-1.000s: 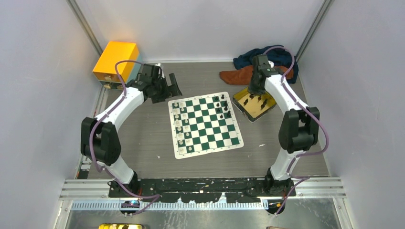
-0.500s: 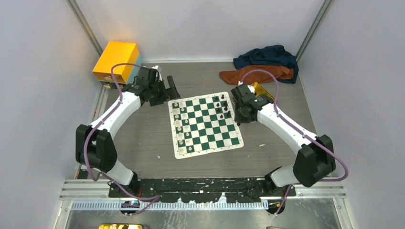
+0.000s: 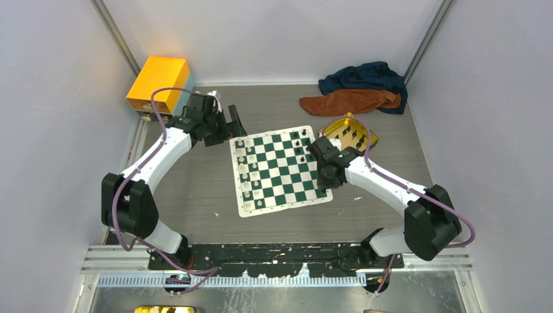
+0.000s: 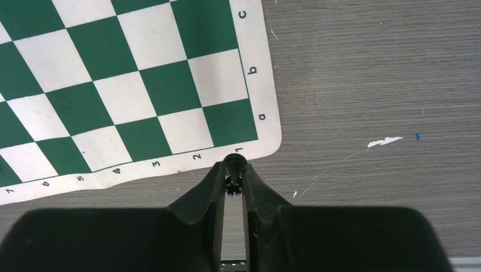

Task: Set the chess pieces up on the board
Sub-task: Place the chess piece on the chessboard.

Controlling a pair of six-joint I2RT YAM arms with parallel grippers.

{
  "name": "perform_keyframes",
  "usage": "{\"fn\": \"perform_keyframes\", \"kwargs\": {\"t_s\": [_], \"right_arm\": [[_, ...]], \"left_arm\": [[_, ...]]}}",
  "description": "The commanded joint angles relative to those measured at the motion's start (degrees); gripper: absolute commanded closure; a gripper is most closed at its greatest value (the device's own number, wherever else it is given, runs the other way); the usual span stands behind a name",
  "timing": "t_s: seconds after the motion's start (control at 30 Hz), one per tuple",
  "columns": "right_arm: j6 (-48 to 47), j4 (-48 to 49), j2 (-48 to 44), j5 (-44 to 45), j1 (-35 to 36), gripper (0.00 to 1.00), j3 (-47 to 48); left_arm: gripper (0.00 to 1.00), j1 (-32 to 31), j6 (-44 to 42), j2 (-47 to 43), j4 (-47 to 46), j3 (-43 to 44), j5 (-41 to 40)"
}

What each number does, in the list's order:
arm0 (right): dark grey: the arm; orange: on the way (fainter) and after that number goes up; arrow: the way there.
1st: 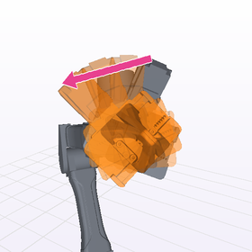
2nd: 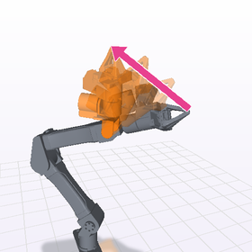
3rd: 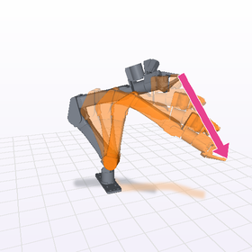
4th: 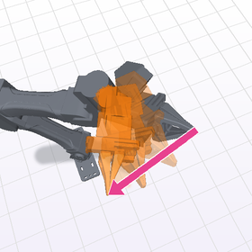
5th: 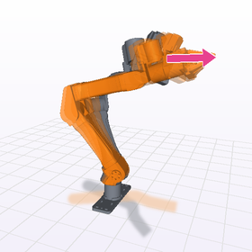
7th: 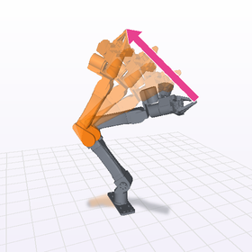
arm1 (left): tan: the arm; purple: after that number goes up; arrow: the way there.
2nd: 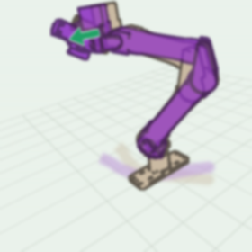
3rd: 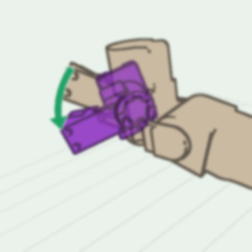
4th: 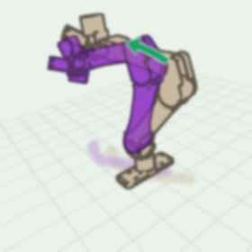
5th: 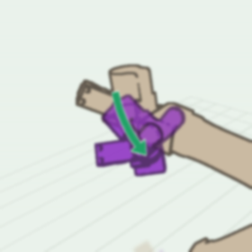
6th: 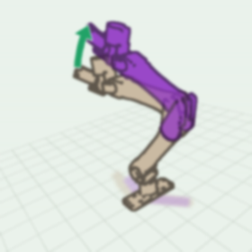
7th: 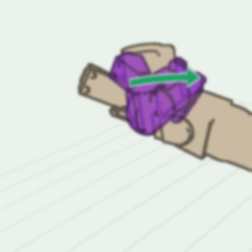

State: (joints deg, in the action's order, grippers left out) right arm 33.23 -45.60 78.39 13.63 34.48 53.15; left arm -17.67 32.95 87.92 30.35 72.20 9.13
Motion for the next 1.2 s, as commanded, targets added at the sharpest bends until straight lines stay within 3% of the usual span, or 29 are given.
{"fn": "perform_keyframes", "kwargs": {"t_s": [0.0, 0.9, 1.17], "right_arm": [[2.00, 4.34, 0.94, 0.79, 0.60, 0.99, -0.27], [2.70, 9.29, 6.42, 0.61, 0.67, 0.99, -2.82], [3.15, 9.66, 6.59, 0.44, 0.63, 0.94, -3.72]], "left_arm": [[0.00, -0.35, 0.02, -2.29, -1.21, -0.13, 0.00], [0.00, -0.43, -0.76, -0.67, -1.77, -0.73, 0.63], [0.00, -0.43, -0.60, -0.78, -1.87, -1.14, 0.67]]}}
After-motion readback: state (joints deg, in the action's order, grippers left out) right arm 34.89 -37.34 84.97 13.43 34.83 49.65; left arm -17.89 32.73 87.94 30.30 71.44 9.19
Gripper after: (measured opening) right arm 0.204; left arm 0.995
